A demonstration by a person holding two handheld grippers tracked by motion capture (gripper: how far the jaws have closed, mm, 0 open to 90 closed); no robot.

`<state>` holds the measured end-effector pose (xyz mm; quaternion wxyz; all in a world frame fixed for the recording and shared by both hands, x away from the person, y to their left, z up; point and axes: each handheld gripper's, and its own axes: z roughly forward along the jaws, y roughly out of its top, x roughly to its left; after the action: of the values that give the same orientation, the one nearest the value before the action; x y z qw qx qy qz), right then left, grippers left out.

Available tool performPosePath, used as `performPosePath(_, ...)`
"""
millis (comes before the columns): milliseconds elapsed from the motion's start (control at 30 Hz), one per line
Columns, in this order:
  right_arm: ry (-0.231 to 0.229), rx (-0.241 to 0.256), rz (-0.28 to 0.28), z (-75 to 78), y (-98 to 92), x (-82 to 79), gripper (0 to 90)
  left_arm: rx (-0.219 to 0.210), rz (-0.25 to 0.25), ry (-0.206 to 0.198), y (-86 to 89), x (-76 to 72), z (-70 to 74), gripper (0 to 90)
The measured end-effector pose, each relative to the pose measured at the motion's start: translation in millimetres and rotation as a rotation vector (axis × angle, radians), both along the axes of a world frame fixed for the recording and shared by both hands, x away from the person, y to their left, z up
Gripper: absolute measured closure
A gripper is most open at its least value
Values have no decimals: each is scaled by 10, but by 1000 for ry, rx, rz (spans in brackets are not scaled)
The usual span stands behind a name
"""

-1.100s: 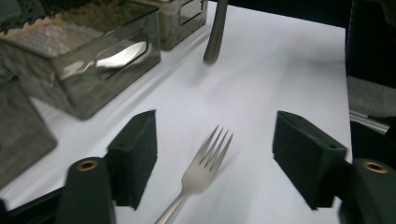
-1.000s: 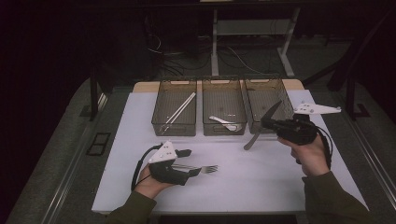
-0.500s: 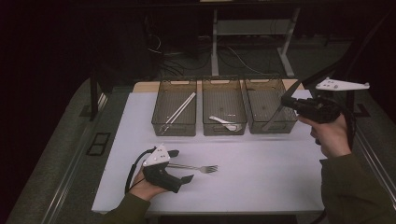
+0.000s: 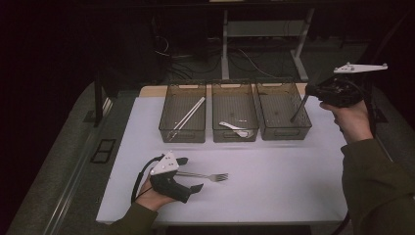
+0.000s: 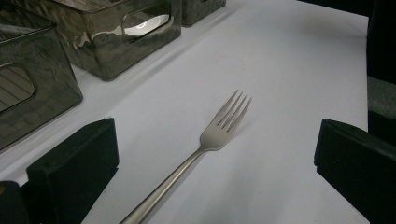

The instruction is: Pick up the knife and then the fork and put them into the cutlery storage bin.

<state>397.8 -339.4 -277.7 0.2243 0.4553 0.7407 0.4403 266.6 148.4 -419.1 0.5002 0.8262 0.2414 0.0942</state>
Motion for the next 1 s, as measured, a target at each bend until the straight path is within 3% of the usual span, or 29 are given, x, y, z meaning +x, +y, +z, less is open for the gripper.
performPosePath(300, 112, -101, -40, -209, -99, 174, 887, 3, -4, 4, -2, 7, -6, 0)
performPosePath(567, 202, -182, -28, -354, -80, 282, 887, 5, -11, 9, -9, 3, -8, 0)
performPosePath(700, 213, -195, -13, -434, -22, 354, 887, 5, -15, 10, -13, 2, -8, 0)
performPosePath(1000, 148, -156, -22, -554, 146, 546, 885, 7, -14, 10, -20, 0, -4, 0)
